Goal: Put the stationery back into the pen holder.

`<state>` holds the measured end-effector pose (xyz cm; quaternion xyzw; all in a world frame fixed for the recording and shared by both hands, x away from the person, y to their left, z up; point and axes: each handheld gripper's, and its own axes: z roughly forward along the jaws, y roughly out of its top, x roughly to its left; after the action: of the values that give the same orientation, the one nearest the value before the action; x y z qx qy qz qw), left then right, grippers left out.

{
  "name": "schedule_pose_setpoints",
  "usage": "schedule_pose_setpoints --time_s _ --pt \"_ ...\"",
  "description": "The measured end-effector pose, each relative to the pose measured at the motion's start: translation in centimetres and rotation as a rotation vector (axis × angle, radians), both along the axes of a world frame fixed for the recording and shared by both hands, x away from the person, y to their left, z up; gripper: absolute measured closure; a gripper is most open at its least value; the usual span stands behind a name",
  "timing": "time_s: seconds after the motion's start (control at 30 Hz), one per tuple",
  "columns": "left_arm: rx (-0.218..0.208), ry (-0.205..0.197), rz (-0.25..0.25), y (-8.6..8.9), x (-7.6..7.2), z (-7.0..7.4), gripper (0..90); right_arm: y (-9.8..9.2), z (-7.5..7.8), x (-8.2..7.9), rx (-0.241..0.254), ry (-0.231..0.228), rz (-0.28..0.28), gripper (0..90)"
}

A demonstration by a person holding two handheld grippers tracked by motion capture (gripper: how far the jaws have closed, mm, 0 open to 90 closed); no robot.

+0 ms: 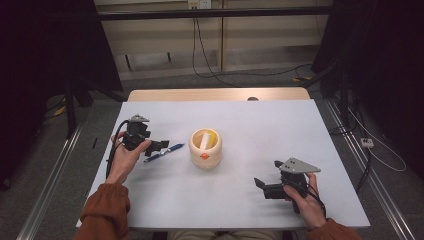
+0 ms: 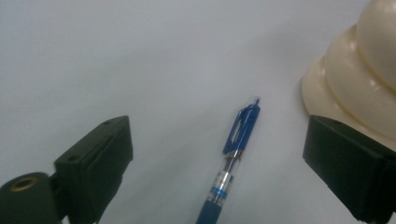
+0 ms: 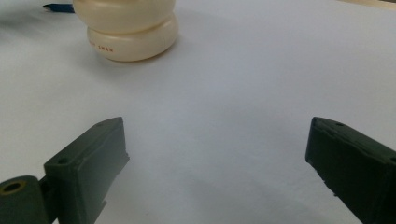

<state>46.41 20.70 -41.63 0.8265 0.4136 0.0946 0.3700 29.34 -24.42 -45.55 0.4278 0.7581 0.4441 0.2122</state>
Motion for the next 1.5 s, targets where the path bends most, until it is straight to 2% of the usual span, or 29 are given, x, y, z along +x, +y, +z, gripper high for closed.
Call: schedule_pose_setpoints --time_s 0.07,0.3,0.4,0.47,0.63,0.77,0.87,1.0,1.1,1.2,1.3,1.4,1.5 --pt "0.028 -0.009 -0.04 0.2 0.1 -0.1 10.3 0.0 0.0 0.0 0.001 0.001 0.0 4.8" --pt "0.134 0.008 -0.092 0.2 0.4 -0.5 13.3 0.0 0.0 0.0 0.001 0.0 0.0 4.8" --pt "0.145 0.018 -0.131 0.5 0.4 -0.6 13.6 0.0 0.0 0.0 0.001 -0.001 0.001 4.8" --pt "0.148 0.017 -0.176 0.8 0.4 -0.6 13.7 0.0 0.0 0.0 0.0 -0.001 0.003 4.8" --pt "0.214 0.015 -0.237 0.7 0.0 -0.7 34.2 0.0 0.0 0.0 0.0 -0.001 0.003 4.8" --pt "0.248 0.031 -0.264 0.5 -0.1 -1.1 35.7 0.1 0.0 -0.1 0.002 -0.001 0.003 4.8" --pt "0.274 0.044 -0.28 0.5 -0.1 -1.4 43.5 0.0 0.0 0.0 0.001 -0.003 0.003 4.8" --pt "0.272 0.06 -0.284 0.6 -0.1 -1.6 53.0 0.0 0.0 -0.1 0.001 -0.003 0.002 4.5" --pt "0.282 0.066 -0.295 0.5 -0.2 -1.8 63.4 0.0 0.0 0.0 0.0 -0.001 0.002 4.5" --pt "0.297 0.075 -0.3 0.4 -0.1 -2.1 67.2 0.0 0.0 -0.1 0.0 -0.002 0.003 4.5" --pt "0.286 0.084 -0.301 0.4 -0.1 -2.3 69.0 0.0 0.0 0.0 -0.001 -0.002 0.003 4.5" --pt "0.279 0.103 -0.313 0.3 -0.1 -2.3 76.1 0.1 0.0 0.0 0.0 -0.001 0.004 4.5" --pt "0.26 0.126 -0.295 0.3 0.1 -2.3 78.1 0.1 0.0 -0.1 -0.002 -0.002 0.008 4.5"
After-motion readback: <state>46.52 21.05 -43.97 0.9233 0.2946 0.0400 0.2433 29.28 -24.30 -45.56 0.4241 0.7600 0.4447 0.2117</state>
